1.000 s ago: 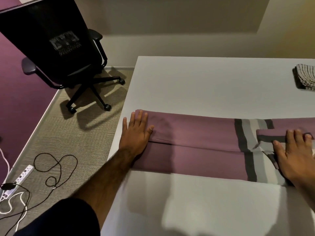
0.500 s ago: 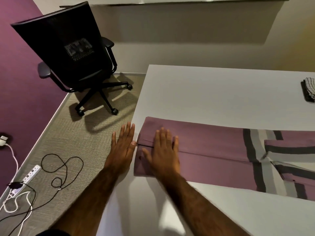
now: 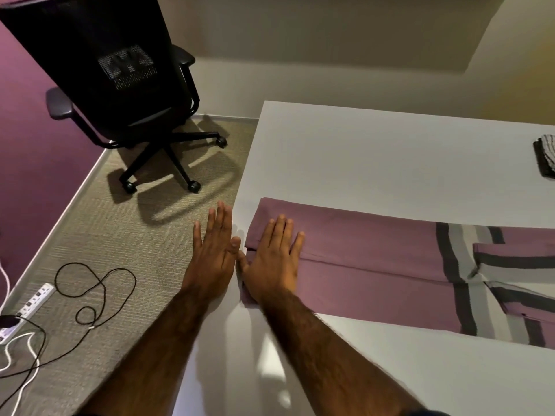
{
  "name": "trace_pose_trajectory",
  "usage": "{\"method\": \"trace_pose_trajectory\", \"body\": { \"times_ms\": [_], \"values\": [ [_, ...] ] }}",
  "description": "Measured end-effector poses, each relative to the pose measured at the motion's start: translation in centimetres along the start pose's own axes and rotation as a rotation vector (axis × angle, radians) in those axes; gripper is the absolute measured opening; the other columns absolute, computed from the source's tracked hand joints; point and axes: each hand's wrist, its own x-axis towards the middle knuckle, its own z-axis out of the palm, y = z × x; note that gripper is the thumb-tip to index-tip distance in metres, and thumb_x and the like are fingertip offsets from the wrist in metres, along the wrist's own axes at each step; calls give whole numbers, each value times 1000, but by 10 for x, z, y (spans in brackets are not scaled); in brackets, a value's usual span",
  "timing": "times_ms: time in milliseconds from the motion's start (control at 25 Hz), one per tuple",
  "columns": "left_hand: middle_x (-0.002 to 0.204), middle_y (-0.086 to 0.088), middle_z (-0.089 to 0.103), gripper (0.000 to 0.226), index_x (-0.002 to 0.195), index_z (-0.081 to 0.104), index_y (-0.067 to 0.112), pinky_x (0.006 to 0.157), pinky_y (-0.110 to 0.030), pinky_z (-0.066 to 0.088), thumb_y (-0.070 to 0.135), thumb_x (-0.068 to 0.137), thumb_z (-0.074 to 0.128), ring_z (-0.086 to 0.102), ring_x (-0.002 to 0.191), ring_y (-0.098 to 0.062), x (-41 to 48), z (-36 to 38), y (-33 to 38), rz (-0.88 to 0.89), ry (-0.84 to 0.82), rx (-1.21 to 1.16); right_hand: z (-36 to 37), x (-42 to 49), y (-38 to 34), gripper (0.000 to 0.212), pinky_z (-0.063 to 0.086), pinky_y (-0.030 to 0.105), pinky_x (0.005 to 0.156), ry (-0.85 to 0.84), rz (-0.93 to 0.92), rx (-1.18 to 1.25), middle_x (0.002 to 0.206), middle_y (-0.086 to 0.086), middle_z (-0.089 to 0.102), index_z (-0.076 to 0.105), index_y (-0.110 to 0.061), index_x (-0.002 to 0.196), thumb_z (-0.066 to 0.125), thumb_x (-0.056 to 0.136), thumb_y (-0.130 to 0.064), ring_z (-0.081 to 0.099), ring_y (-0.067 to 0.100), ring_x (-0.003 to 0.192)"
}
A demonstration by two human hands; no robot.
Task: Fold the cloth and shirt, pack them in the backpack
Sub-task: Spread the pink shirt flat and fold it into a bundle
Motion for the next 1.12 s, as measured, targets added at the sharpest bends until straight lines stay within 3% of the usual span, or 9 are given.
{"method": "trace_pose_trajectory", "body": {
  "times_ms": [160,320,400,520,720,840,920,1000,1120],
  "values": [
    [171,5,-12,67,164,-2,21,126,-42,-12,53,105,1,-15,156,-9,7,1,-2,8,-44,12,-1,2,3,74,-11,58,121,10,-24,3,167,23,-8,-8,0,157,13,104,-47,-13,39,154],
    [170,4,19,66,161,26,21,126,-33,6,51,104,13,6,157,-11,17,6,15,-63,-83,3,-7,-2,7,78,-11,54,123,57,-51,143,168,17,-2,2,-5,160,-3,98,-52,-8,32,155],
    [169,5,23,63,161,29,22,124,-30,8,47,104,17,11,156,-10,19,9,23,-107,-53,-48,-9,-10,11,77,9,54,124,98,-105,100,165,17,19,21,-5,158,17,99,-54,15,36,152],
    [170,7,11,68,163,22,21,127,-29,0,54,105,12,2,156,-5,19,13,22,-108,19,-93,-22,-18,3,78,43,42,90,32,-184,-70,114,13,45,48,-5,128,75,72,-51,41,29,101],
    [168,8,17,74,161,27,19,127,-29,1,61,103,10,7,157,-7,20,7,14,-126,59,-201,-47,-2,-16,40,49,33,72,-31,-122,-90,105,15,50,57,-4,117,74,89,-27,40,22,84],
    [125,-1,71,47,127,67,22,98,-41,50,46,108,31,64,119,-25,24,-5,20,-160,102,-119,-54,2,-14,34,52,32,74,-1,-136,-129,107,15,56,59,-3,117,70,92,-23,55,22,92],
    [94,2,74,29,104,73,23,73,-37,52,36,107,47,68,86,-22,32,-10,27,-232,115,-125,-59,0,-10,48,52,35,76,-18,-175,-164,105,14,56,57,-5,113,81,81,-32,56,25,94],
    [90,2,74,24,99,75,18,71,-32,48,33,102,57,66,81,-17,42,-15,34,-347,44,-207,-62,-2,-8,58,52,38,79,-16,-211,-172,108,14,56,54,-6,120,82,78,-35,55,27,96],
    [62,-2,62,45,65,64,14,57,-30,35,36,103,56,53,62,-19,55,-18,45,-466,-99,-235,-62,-1,-3,62,52,39,83,33,-215,-137,112,13,55,47,-7,132,77,83,-31,54,27,101]
  ]
}}
